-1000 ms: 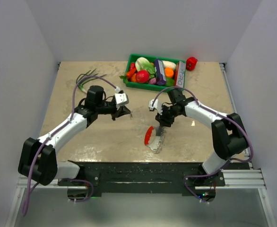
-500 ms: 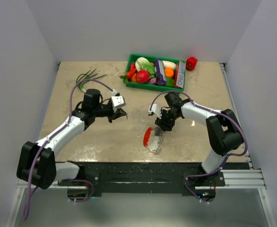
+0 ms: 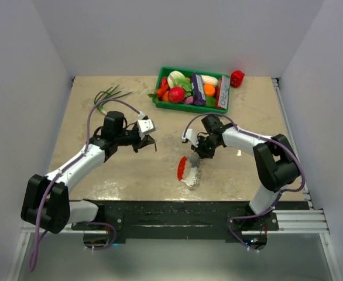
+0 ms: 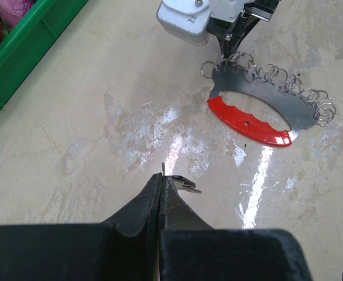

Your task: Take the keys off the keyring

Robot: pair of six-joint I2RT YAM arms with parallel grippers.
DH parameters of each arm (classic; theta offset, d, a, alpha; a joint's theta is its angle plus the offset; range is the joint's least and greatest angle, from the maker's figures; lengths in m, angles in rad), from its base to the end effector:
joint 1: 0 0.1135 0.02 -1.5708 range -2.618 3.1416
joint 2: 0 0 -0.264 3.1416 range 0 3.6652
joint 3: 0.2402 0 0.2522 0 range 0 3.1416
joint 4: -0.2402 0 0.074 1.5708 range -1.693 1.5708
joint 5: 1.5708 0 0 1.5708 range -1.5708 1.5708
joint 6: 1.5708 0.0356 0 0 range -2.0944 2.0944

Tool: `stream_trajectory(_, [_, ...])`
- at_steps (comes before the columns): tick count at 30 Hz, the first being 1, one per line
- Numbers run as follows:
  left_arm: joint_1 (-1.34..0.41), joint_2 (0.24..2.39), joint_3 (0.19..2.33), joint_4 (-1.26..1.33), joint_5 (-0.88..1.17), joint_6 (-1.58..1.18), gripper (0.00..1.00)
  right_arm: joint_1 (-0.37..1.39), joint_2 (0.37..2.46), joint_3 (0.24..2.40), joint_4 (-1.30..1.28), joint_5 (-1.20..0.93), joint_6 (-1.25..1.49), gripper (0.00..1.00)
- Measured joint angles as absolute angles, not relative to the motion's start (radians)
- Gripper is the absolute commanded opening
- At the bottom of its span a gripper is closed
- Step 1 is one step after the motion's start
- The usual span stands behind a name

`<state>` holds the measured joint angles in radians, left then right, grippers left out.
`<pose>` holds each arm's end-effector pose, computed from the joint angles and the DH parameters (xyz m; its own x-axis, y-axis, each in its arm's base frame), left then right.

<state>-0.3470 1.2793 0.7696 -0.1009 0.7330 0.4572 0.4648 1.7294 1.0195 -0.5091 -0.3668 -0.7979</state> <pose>0.2454 -0.1141 0.2416 -0.1447 0.4012 -0.9045 0.9274 0.3737 0.0174 0.2835 0.1564 0.1594 -0.2073 -0.8515 -0.4816 -0.9700 0.2427 -0.0116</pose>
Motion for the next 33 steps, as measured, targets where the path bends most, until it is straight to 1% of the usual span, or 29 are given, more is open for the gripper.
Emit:
stream_trajectory(5, [-0.327,1.332,0.771,-0.107,0.662,0.484,0.00,0.445,1.728,1.016,-0.472,-0.330,-0.775,0.00])
stream_trajectory(11, [-0.277,1.520,0.827,-0.196,0.565,0.529,0.00,0.336,1.726,1.016,-0.442,-0.264,-0.770,0.00])
stream_trajectory(16, [-0.257,1.592,0.869,-0.245,0.512,0.546,0.00,0.257,1.721,1.009,-0.419,-0.205,-0.771,0.00])
stream_trajectory(17, [-0.256,1.594,0.876,-0.255,0.505,0.546,0.00,0.242,1.719,1.005,-0.415,-0.192,-0.773,0.02])
stream_trajectory(20, [-0.256,1.613,0.913,-0.279,0.491,0.545,0.00,0.206,1.718,1.002,-0.393,-0.162,-0.779,0.02])
stream_trajectory(22, [-0.256,1.642,0.945,-0.280,0.485,0.545,0.00,0.188,1.718,0.999,-0.382,-0.144,-0.779,0.05])
stream_trajectory(23, [-0.256,1.663,0.962,-0.279,0.482,0.544,0.00,0.179,1.718,0.999,-0.378,-0.138,-0.779,0.10])
stream_trajectory(25, [-0.255,1.702,0.985,-0.280,0.470,0.544,0.01,0.164,1.718,0.999,-0.371,-0.118,-0.780,0.15])
stream_trajectory(27, [-0.255,1.731,0.997,-0.283,0.461,0.544,0.04,0.152,1.718,0.999,-0.368,-0.110,-0.782,0.27])
stream_trajectory(28, [-0.255,1.742,1.000,-0.287,0.458,0.545,0.14,0.149,1.718,0.999,-0.367,-0.108,-0.782,0.32])
stream_trajectory(29, [-0.255,1.753,1.003,-0.294,0.455,0.545,0.21,0.148,1.718,0.999,-0.368,-0.105,-0.782,0.43])
stream_trajectory(30, [-0.255,1.760,1.003,-0.298,0.452,0.546,0.27,0.147,1.718,0.999,-0.368,-0.104,-0.785,0.48])
stream_trajectory(31, [-0.255,1.763,1.003,-0.305,0.449,0.548,0.42,0.147,1.714,0.999,-0.369,-0.103,-0.785,0.60])
stream_trajectory(32, [-0.255,1.763,1.003,-0.311,0.447,0.547,0.49,0.147,1.702,0.998,-0.372,-0.105,-0.786,0.66])
stream_trajectory(33, [-0.255,1.763,1.003,-0.312,0.445,0.550,0.55,0.147,1.695,0.997,-0.374,-0.105,-0.781,0.74])
